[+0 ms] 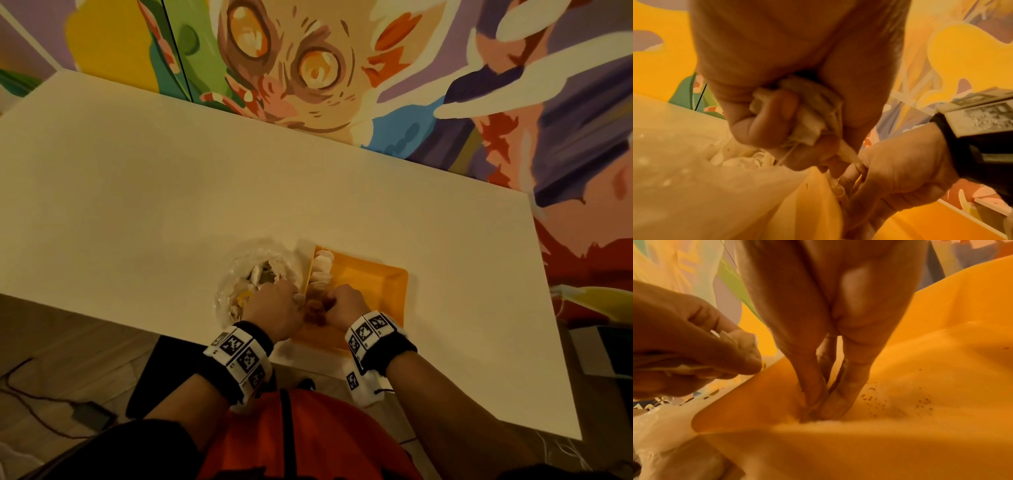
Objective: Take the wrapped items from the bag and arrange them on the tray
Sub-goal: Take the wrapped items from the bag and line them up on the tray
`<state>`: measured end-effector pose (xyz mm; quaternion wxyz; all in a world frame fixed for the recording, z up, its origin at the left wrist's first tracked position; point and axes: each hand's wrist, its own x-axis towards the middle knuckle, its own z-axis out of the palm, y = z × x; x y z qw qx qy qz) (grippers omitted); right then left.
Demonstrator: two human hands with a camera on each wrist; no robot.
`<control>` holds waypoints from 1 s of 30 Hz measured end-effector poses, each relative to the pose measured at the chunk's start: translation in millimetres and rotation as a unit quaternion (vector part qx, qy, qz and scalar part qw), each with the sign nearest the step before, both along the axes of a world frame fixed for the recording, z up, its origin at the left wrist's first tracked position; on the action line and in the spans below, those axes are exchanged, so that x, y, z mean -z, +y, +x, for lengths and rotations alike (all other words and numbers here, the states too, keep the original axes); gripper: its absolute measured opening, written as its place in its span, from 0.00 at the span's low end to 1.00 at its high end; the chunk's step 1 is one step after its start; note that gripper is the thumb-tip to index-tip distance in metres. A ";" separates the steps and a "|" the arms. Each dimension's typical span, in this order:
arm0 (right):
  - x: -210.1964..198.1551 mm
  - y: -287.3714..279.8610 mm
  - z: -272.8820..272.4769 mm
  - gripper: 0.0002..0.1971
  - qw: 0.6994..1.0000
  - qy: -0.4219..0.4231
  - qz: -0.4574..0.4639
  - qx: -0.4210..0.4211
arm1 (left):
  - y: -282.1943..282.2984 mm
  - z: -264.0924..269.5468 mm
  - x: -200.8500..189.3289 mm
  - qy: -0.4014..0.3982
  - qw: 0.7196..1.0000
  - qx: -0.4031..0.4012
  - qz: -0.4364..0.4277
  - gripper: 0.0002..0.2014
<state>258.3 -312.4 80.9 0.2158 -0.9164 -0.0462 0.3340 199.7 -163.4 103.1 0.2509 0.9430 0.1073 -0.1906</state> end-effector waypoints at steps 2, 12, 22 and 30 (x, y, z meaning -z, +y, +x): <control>-0.8 4.0 1.1 0.07 1.000 -0.002 -0.009 -0.001 | 1.8 -0.3 0.9 0.004 0.999 -0.033 -0.009 0.09; 3.3 8.6 2.0 0.09 0.999 -0.030 -0.011 0.025 | 4.3 -2.7 5.2 0.022 0.997 -0.044 -0.053 0.14; -1.0 12.9 0.9 0.08 0.998 -0.022 -0.039 0.040 | 4.4 -5.4 0.7 0.012 0.996 -0.061 -0.066 0.11; -3.8 -3.1 -1.4 0.13 0.992 -0.008 0.039 0.116 | 19.0 -11.2 -17.6 -0.076 0.976 -0.102 -0.178 0.07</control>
